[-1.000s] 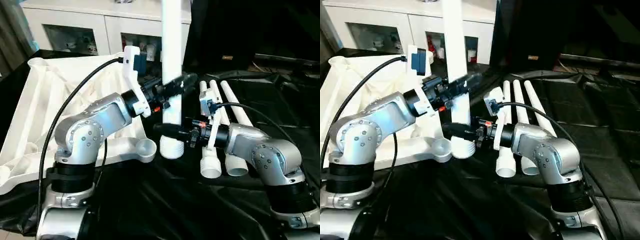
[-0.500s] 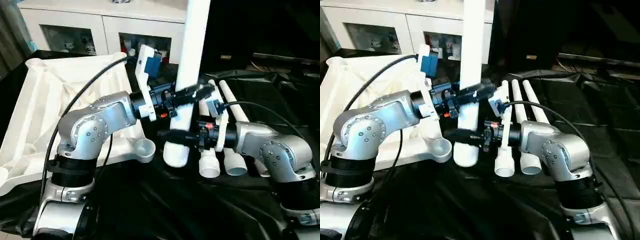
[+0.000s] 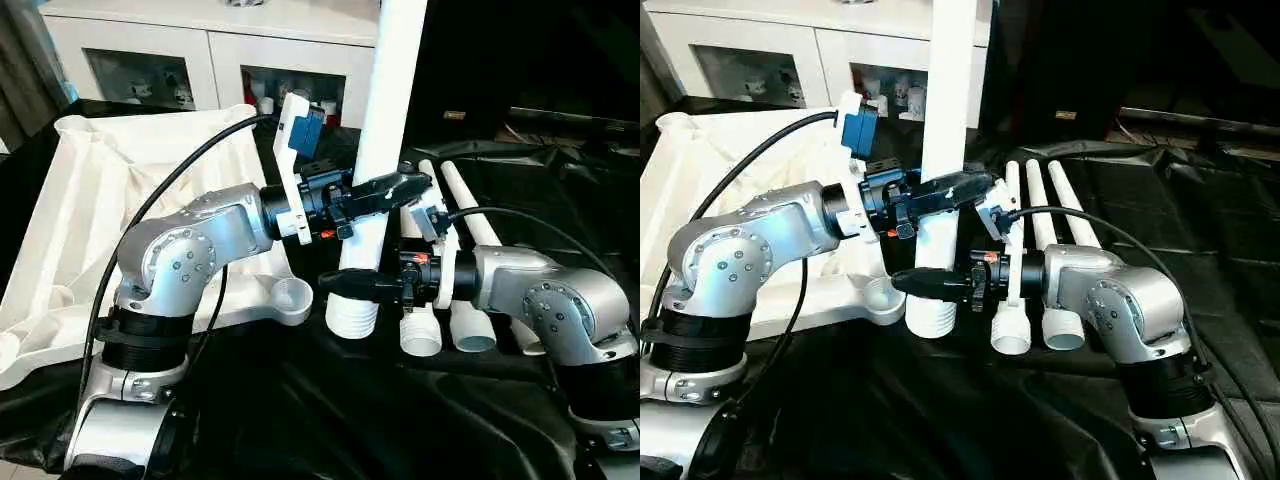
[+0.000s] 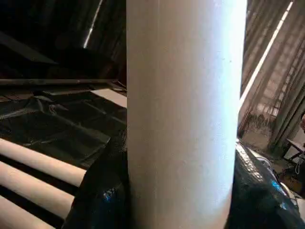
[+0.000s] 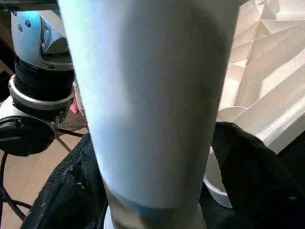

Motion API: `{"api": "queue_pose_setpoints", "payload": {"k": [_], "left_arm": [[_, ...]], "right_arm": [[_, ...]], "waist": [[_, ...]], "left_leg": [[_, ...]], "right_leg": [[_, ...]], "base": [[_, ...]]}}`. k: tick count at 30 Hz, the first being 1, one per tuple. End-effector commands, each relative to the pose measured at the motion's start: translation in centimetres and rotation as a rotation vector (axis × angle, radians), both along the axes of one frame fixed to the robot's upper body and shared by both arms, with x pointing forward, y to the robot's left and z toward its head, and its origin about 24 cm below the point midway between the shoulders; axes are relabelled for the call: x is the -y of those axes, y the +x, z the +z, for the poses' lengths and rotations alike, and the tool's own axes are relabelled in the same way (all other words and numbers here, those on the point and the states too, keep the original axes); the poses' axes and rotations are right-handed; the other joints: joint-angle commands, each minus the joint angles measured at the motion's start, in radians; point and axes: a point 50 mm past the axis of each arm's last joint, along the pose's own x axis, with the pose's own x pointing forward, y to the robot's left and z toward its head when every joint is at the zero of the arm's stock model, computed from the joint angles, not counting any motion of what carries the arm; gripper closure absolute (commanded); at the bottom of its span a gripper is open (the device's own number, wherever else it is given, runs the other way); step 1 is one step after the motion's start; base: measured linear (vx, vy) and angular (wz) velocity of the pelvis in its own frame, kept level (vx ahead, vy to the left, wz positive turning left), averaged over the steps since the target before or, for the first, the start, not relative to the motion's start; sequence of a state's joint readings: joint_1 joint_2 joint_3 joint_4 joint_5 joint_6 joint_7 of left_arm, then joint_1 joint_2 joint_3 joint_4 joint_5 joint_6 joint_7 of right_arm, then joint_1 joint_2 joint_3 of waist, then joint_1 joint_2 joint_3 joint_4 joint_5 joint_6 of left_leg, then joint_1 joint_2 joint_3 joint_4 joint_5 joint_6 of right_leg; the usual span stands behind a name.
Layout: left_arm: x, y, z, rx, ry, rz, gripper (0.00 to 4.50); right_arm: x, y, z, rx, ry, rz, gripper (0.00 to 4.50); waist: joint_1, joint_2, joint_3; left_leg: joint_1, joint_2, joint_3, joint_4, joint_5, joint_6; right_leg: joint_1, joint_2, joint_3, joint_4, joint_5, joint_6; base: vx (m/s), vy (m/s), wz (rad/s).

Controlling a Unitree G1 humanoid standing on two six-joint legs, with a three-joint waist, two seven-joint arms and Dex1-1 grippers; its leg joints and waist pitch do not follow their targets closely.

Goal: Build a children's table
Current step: Pick table leg

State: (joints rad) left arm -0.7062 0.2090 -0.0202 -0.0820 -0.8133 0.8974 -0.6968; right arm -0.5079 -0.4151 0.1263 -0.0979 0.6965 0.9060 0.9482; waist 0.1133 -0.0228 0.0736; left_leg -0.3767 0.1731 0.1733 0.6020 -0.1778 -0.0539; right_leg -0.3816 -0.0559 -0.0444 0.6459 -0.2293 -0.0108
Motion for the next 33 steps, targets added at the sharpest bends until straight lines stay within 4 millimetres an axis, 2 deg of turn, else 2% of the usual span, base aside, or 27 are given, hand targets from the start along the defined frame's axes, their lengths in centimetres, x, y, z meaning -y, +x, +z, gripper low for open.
{"api": "queue_pose_setpoints", "payload": {"k": [1,10,15,16,18,20,21,23,24,25,26,27,28,29,31,33], "left_arm": [[0.2,-0.3,0.9,0.022,-0.022,-0.044,2.63],[0.0,-0.2,0.7,0.015,-0.021,-0.035,2.63],[0.0,-0.1,0.7,0.037,0.001,0.002,2.63],[-0.1,-0.2,0.7,0.033,-0.008,-0.011,2.28],[-0.1,-0.5,0.9,0.03,-0.037,-0.021,1.93],[-0.2,-0.4,0.9,0.033,-0.049,-0.007,1.91],[-0.2,-0.3,1.0,0.034,-0.057,0.005,1.66],[-0.2,-0.1,1.0,0.043,-0.071,0.037,1.53],[-0.7,0.2,1.5,0.067,-0.174,0.114,1.48],[-1.0,0.3,1.8,0.077,-0.236,0.146,1.46],[-1.3,0.3,2.1,0.082,-0.313,0.164,1.46],[-1.3,0.3,2.1,0.082,-0.313,0.164,1.46],[-1.9,0.4,2.4,0.068,-0.406,0.192,1.46],[-2.9,0.5,2.6,0.056,-0.478,0.237,1.46],[-4.0,0.6,2.5,0.056,-0.521,0.287,1.46],[-5.2,0.3,2.0,0.084,-0.471,0.327,1.46]], "right_arm": [[0.2,0.0,-0.1,-0.005,-0.016,-0.011,1.64],[0.1,0.0,-0.1,-0.017,-0.003,-0.009,2.4],[0.1,-0.1,-0.2,-0.017,0.004,-0.007,2.54],[0.0,0.0,-0.2,-0.012,0.009,-0.01,2.54],[0.0,0.0,-0.2,-0.007,0.02,-0.013,2.55],[0.0,0.0,-0.1,-0.006,0.026,-0.016,2.56],[0.0,0.0,-0.1,-0.005,0.029,-0.017,2.56],[0.0,0.0,-0.1,-0.004,0.037,-0.018,2.56],[0.0,0.0,0.1,0.006,0.068,-0.027,2.56],[0.1,-0.1,0.2,0.009,0.084,-0.033,2.56],[0.2,0.0,0.2,0.012,0.099,-0.04,2.56],[0.2,0.0,0.2,0.012,0.099,-0.04,2.56],[0.3,-0.1,0.3,0.011,0.12,-0.052,2.56],[0.3,-0.1,0.4,0.012,0.146,-0.07,2.56],[0.4,0.0,0.6,0.019,0.175,-0.098,2.56],[0.7,0.2,0.6,0.031,0.196,-0.145,2.56]], "waist": [[0.002,0.004,-0.075],[0.002,0.004,-0.075],[0.002,0.003,-0.076],[0.003,0.003,-0.077],[0.003,-0.001,-0.078],[0.003,0.0,-0.078],[0.003,-0.001,-0.078],[0.004,-0.003,-0.078],[0.004,-0.004,-0.078],[0.006,-0.01,-0.078],[0.004,-0.013,-0.08],[0.005,-0.012,-0.081],[0.005,-0.013,-0.081],[0.005,-0.02,-0.078],[0.004,-0.017,-0.078],[0.001,-0.012,-0.071]], "left_leg": [[0.012,0.048,-0.017,-0.059,-0.084,0.0],[0.013,0.048,-0.017,-0.059,-0.081,-0.001],[0.012,0.048,-0.017,-0.06,-0.079,-0.001],[0.012,0.048,-0.017,-0.059,-0.08,-0.002],[0.011,0.048,-0.016,-0.059,-0.075,-0.003],[0.011,0.048,-0.016,-0.058,-0.073,-0.002],[0.01,0.048,-0.016,-0.058,-0.07,-0.001],[0.01,0.049,-0.016,-0.058,-0.067,0.003],[0.01,0.048,-0.016,-0.058,-0.068,0.004],[0.005,0.049,-0.015,-0.055,-0.064,0.009],[0.006,0.051,-0.015,-0.056,-0.058,0.016],[0.006,0.049,-0.015,-0.055,-0.055,0.02],[0.007,0.049,-0.015,-0.055,-0.056,0.02],[0.007,0.048,-0.013,-0.055,-0.058,0.025],[0.004,0.048,-0.015,-0.056,-0.064,0.025],[0.007,0.05,-0.017,-0.06,-0.079,0.021]], "right_leg": [[0.054,-0.079,0.049,-0.076,-0.016,-0.22],[0.053,-0.079,0.049,-0.076,-0.012,-0.219],[0.054,-0.08,0.049,-0.075,-0.011,-0.22],[0.055,-0.08,0.049,-0.076,-0.014,-0.219],[0.055,-0.081,0.049,-0.075,-0.016,-0.218],[0.054,-0.081,0.049,-0.075,-0.015,-0.22],[0.055,-0.081,0.049,-0.075,-0.01,-0.22],[0.055,-0.081,0.049,-0.075,-0.005,-0.221],[0.056,-0.081,0.049,-0.075,-0.008,-0.22],[0.06,-0.086,0.049,-0.077,0.001,-0.231],[0.06,-0.085,0.049,-0.076,0.012,-0.233],[0.059,-0.083,0.048,-0.075,0.013,-0.23],[0.059,-0.083,0.048,-0.075,0.009,-0.227],[0.058,-0.083,0.048,-0.076,-0.001,-0.225],[0.058,-0.084,0.047,-0.078,-0.021,-0.222],[0.05,-0.083,0.048,-0.081,-0.057,-0.196]], "base": [[0.0,0.0,0.0],[0.0,0.0,0.0],[0.0,0.0,0.0],[0.0,0.0,0.0],[0.0,0.0,0.0],[0.0,0.0,0.0],[0.0,0.0,0.0],[0.0,0.0,0.0],[0.0,0.0,0.0],[0.0,0.0,0.0],[0.0,0.0,0.0],[0.0,0.0,0.0],[0.0,0.0,0.0],[0.0,0.0,0.0],[0.0,0.0,0.0],[0.0,0.0,0.0]]}}
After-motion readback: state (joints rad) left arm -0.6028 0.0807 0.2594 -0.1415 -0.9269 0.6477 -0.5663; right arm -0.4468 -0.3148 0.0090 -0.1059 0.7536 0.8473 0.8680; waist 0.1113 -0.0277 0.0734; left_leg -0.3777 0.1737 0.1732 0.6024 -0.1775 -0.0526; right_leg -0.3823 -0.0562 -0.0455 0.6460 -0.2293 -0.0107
